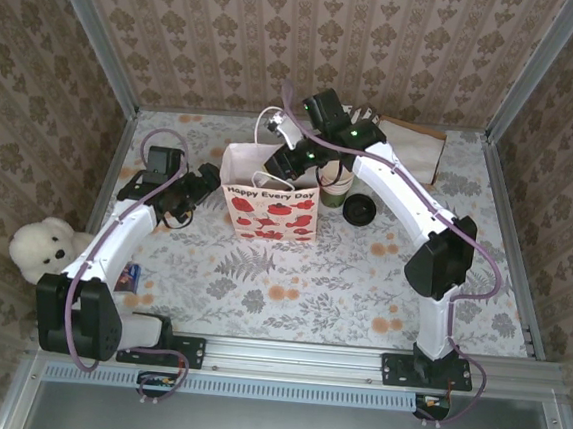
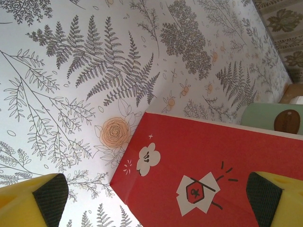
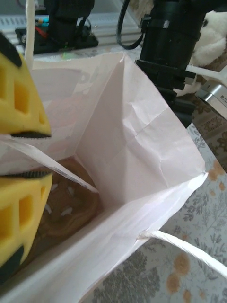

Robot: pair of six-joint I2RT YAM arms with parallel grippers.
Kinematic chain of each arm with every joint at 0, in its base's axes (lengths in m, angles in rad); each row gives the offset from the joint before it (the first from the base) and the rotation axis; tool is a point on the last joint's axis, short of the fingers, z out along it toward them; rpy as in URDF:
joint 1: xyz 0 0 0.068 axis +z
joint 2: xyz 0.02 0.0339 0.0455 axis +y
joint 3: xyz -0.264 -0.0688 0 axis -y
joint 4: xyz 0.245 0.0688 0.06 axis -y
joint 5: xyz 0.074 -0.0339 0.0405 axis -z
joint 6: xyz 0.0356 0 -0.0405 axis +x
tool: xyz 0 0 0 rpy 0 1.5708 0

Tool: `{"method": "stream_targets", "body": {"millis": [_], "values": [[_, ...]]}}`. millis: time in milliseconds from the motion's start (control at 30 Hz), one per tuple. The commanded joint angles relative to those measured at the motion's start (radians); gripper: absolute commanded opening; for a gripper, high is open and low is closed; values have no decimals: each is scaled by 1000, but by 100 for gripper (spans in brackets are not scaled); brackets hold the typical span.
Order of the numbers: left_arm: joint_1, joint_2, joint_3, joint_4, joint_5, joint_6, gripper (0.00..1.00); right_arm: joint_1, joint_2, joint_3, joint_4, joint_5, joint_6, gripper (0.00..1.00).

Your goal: Pack the takeout coffee

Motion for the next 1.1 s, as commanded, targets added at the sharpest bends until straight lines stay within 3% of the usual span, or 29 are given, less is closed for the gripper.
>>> {"method": "stream_targets", "body": {"millis": [0,167,300,333,367,433,567,700,900,1067], "values": [[-9,3,9,10,14,24,100,5,-75,9,-32,95,-12,42],[-12,6,12,13,14,32,100,3,-202,-95,28,226,-1,60],[-18,7,14,16,14,33,100,-18,-364,-256,198,399,100,75],[-19,4,16,15,9,37,100,-30,-419,-317,251,459,135,81],[-19,-4,18,9,-7,40,100,-48,-473,-377,329,520,178,99],[-17,-29,21,-4,-54,58,100,-98,-571,-493,404,620,272,100],[-8,-119,32,-7,-152,138,100,-287,-685,-651,384,685,449,100],[11,-221,10,83,-154,215,100,-448,-699,-785,388,643,495,100],[19,-312,23,161,-32,321,100,-595,-503,-730,283,556,474,100],[-54,-302,77,126,4,401,100,-724,-292,-599,195,406,509,97]]}}
